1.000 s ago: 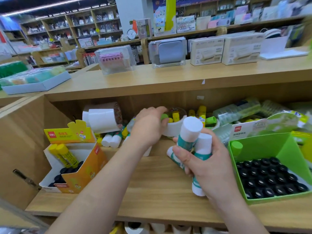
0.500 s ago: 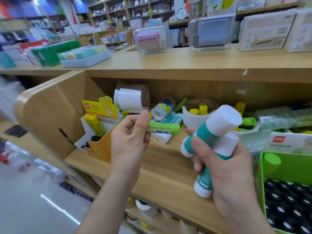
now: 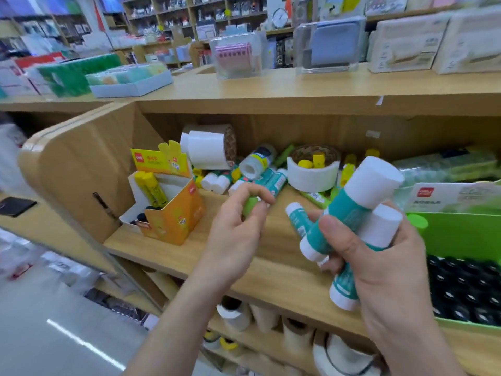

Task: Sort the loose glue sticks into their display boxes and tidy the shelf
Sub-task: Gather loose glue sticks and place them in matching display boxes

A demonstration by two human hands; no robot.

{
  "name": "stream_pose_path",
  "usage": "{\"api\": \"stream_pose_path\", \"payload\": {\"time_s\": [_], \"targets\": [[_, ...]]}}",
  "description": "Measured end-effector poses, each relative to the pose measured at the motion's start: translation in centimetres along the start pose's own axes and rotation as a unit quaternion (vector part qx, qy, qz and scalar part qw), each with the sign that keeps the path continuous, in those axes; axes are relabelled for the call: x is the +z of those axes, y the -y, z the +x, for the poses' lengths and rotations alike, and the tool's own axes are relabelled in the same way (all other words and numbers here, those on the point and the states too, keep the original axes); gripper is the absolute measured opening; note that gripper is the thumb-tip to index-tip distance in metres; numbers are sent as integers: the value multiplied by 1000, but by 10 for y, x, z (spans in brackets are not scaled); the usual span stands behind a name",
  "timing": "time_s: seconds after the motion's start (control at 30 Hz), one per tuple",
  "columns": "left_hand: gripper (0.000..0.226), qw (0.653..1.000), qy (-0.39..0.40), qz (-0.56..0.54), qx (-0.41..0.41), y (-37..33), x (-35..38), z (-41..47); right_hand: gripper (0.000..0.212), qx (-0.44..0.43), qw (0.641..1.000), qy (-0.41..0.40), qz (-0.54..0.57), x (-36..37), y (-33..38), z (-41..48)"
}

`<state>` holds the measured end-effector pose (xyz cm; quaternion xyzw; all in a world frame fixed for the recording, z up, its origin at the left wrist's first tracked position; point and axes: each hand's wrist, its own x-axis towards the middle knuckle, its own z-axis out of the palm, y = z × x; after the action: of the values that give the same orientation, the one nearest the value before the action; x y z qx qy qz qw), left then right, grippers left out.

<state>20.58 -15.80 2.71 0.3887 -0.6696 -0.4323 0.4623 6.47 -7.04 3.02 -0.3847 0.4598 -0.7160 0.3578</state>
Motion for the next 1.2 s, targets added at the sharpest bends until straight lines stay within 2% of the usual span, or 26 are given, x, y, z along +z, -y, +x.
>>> {"api": "stream_pose_path", "payload": {"time_s": [0.07,0.17,0.27,0.33,0.43,0.53,0.6,0.67,0.77,0.83,0.9,0.97,1.03,1.13,1.2], "targets": [[18,990,-6,133,37,-5,6,15,39,15,1000,-25,-3,-1,0,-10],[10,955,-12,279,98,-20,16,48,34,42,998,-42,12,-2,3,-23],[25,907,14,398,135,-30,30,82,30,42,999,-24,22,-2,6,-30],[32,879,58,453,139,-32,43,99,25,37,999,-12,27,-1,6,-32],[43,817,152,545,115,-29,58,120,14,45,998,-10,51,-1,2,-32],[58,791,231,562,68,-35,58,130,28,71,996,-11,55,-2,-3,-29],[75,760,256,594,65,-38,55,127,35,89,995,-13,44,-2,-7,-26],[80,729,243,634,91,-34,54,121,34,104,994,-18,37,-1,-11,-22],[84,736,189,621,192,-22,47,113,23,121,992,-18,35,1,-16,-17],[80,779,160,549,257,-19,34,107,23,127,991,-10,34,2,-18,-14],[64,828,120,466,289,-20,18,100,23,123,992,-11,35,2,-20,-10],[48,848,71,431,301,-23,2,92,22,112,993,-17,35,3,-22,-4],[44,830,44,466,305,-22,-12,83,22,101,994,-23,30,4,-23,0],[45,757,18,561,336,-12,-24,73,23,90,994,-51,31,5,-27,8],[43,728,11,604,323,-6,-25,70,19,86,993,-75,27,5,-31,11]]}}
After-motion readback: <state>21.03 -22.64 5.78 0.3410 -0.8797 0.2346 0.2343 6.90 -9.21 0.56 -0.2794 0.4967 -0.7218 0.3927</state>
